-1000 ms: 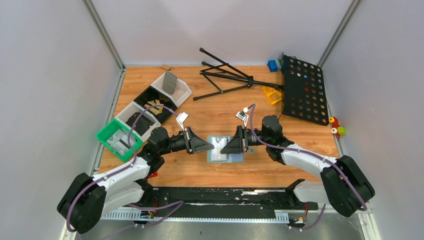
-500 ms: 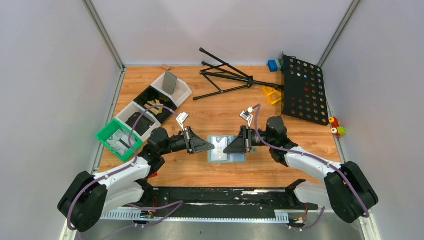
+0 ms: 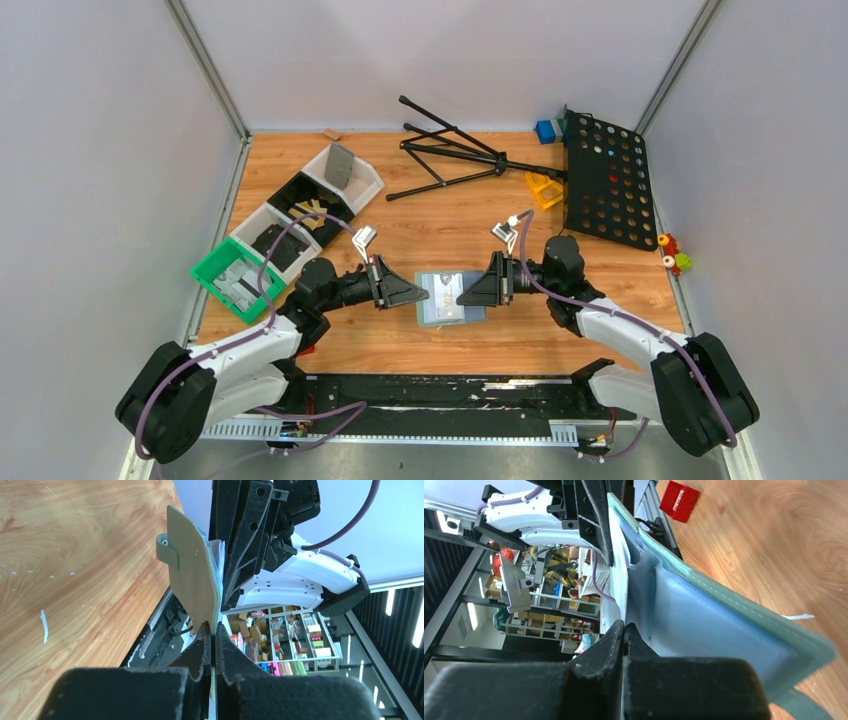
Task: Take the credit cards out of the card holder
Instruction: Remove the credit card from the card holder.
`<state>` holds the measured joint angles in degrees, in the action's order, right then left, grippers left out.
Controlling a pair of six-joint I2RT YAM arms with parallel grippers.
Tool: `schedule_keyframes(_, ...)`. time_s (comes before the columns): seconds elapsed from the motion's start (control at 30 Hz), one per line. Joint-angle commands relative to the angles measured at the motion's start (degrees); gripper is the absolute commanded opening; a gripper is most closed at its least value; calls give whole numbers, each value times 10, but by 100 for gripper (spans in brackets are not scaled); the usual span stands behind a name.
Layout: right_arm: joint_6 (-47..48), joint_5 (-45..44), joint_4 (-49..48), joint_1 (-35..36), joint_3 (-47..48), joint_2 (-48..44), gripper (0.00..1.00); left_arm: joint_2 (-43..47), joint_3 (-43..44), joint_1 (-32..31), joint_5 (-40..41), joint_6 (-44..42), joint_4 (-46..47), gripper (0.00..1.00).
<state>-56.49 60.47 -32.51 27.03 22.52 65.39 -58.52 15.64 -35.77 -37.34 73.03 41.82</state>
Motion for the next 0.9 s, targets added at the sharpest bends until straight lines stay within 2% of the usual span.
schedule_keyframes(0.0, 9, 11, -1, -13, -10, -12, 0, 6, -3, 3, -3, 4, 37, 0)
schedule_keyframes(0.13, 14, 11, 8, -16, -9, -15, 0, 0, -2, 3, -3, 3, 42, 0)
schedule_keyframes(0.3, 86, 2, 126, -36, 11, -29, 0, -9, -10, 3, 1, 5, 53, 0)
schedule_keyframes(0.4, 62, 10, 89, -36, -1, -29, 0, -21, -10, 2, -10, 13, 79, 0)
schedule_keyframes(0.63, 29, 9, 29, -18, 3, -29, 0, -49, -8, 1, -14, 27, 118, 19)
schedule_keyframes(0.87, 26, -11, 21, 16, 27, -4, 0, -57, -3, -14, -7, 22, 120, 31)
